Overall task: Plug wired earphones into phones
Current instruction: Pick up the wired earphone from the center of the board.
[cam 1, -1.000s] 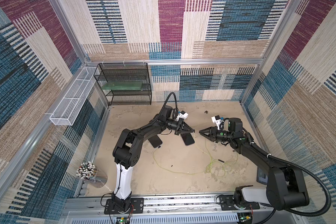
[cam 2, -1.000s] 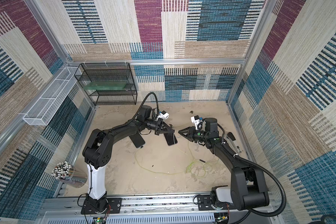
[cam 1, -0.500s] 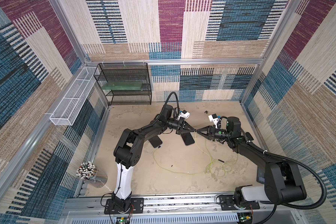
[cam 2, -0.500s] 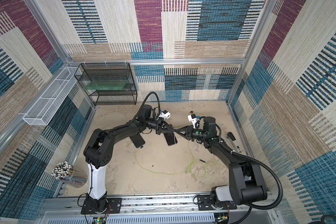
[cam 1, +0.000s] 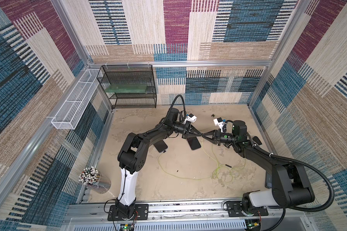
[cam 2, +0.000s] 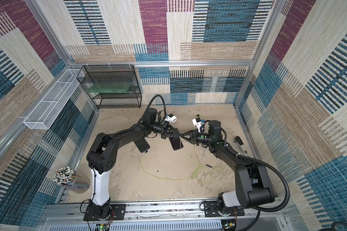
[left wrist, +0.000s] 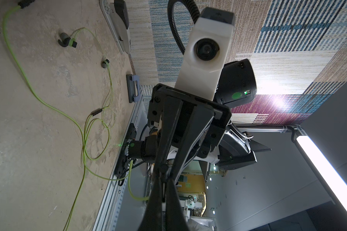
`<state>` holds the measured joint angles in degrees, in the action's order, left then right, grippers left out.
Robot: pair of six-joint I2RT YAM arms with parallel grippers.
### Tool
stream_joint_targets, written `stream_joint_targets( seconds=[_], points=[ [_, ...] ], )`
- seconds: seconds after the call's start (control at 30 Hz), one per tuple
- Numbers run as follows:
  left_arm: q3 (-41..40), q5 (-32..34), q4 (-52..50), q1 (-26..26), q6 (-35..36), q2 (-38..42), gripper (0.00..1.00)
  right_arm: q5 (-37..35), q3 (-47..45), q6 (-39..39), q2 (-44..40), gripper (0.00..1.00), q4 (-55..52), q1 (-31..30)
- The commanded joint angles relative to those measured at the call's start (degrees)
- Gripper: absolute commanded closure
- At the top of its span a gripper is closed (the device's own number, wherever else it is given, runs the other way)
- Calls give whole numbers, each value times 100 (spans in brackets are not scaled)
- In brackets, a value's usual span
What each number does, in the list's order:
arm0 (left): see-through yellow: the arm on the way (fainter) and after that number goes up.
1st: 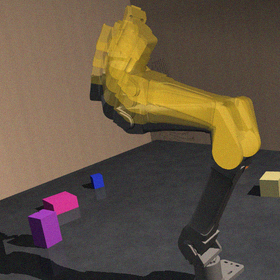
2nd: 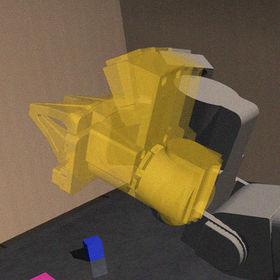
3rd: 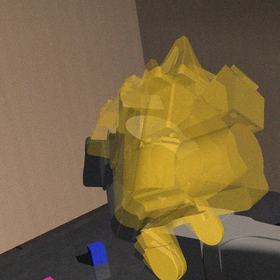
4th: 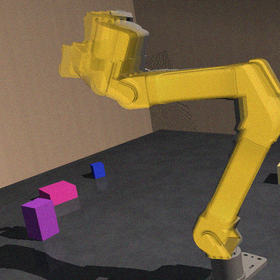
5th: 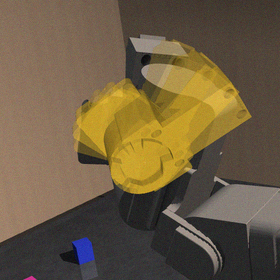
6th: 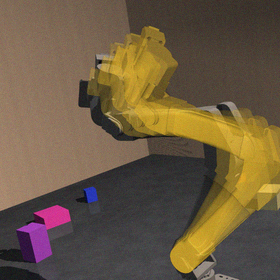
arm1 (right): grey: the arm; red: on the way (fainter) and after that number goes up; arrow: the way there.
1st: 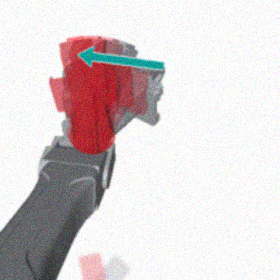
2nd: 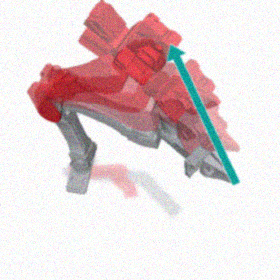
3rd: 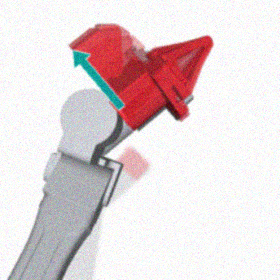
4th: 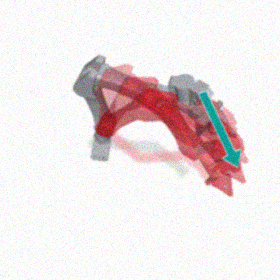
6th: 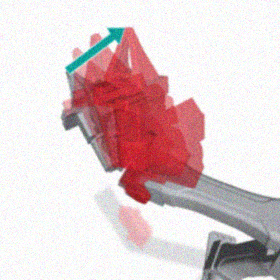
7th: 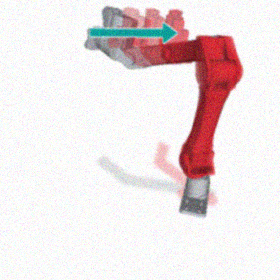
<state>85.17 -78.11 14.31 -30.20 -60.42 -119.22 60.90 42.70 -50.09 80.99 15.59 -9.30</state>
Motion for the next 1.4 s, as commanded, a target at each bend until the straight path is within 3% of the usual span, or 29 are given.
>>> stream_joint_targets(
  seconds=[0.0,0.1,0.27,0.4,0.63,1.37],
  points=[
    [7,-117,112,-32,48,22,100,9,-6,-71,13,83,376,-10],
    [4,-134,97,-47,70,31,100,-26,-14,-67,22,84,391,-10],
    [39,-75,-167,-48,259,57,100,-82,-13,-51,10,94,401,-4],
    [178,-18,-679,-48,636,56,100,-129,-35,42,-24,95,310,32],
    [523,-51,-1791,-43,1489,70,100,-104,-192,-182,-84,81,661,113],
    [655,83,-1918,-56,1532,16,100,-7,-211,-343,-13,81,817,35]
  ],
)
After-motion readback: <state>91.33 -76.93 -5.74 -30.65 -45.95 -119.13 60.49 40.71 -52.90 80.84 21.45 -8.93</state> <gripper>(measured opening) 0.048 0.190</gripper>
